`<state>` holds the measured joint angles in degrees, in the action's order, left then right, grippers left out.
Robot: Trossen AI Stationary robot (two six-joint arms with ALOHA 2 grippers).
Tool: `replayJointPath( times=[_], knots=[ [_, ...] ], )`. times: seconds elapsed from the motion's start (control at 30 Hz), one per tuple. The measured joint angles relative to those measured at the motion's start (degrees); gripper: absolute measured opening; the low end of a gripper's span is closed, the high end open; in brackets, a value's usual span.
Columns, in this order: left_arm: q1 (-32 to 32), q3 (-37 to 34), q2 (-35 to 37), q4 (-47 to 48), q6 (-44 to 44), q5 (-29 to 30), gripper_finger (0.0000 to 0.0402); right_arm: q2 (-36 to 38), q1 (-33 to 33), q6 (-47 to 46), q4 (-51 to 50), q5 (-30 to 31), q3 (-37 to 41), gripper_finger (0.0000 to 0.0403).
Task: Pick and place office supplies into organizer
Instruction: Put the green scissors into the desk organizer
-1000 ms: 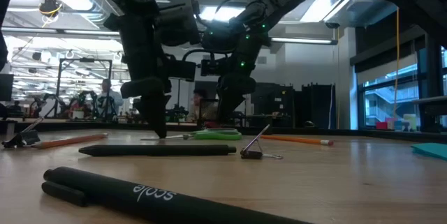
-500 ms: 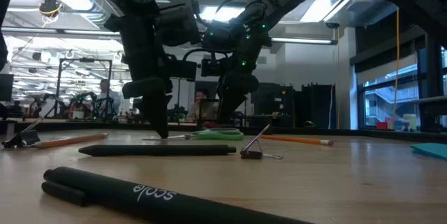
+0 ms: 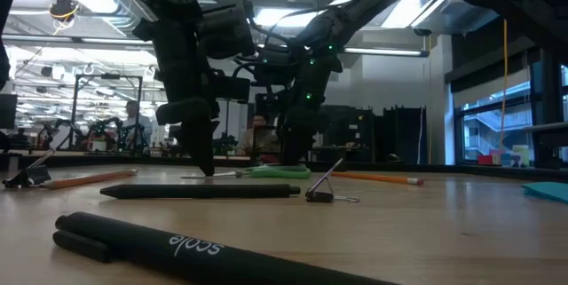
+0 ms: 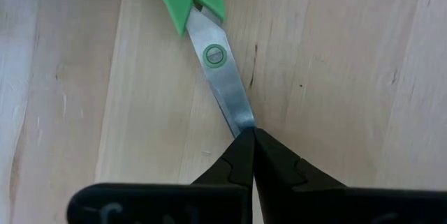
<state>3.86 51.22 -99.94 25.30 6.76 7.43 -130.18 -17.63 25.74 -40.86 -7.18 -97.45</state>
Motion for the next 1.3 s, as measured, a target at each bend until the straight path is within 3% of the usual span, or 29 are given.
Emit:
replayJointPath(
  times=[0.37,0.57,0.87,1.13,1.3],
  knots=[
    [0.0,0.0,0.0,-0.2,0.0,0.3,0.0004,-0.1,0.0,0.7,-0.6,0.0,0.1,0.0033],
    [0.0,-0.1,0.0,-0.7,0.8,0.5,0.0011,-0.1,0.0,0.4,-0.7,0.1,0.2,0.0033],
    [-0.1,-0.6,5.8,-0.3,-0.3,-2.4,0.0072,-0.2,0.1,-1.2,-2.2,1.5,-0.8,0.0034],
    [0.7,-0.3,16.5,2.5,0.0,-2.0,0.0094,-0.8,0.2,-1.5,-11.9,4.0,-9.9,0.0034],
    [2.2,-0.3,21.7,5.7,1.4,-2.2,0.0094,-0.8,0.4,0.0,-21.3,11.4,-18.5,0.0034]
  ],
)
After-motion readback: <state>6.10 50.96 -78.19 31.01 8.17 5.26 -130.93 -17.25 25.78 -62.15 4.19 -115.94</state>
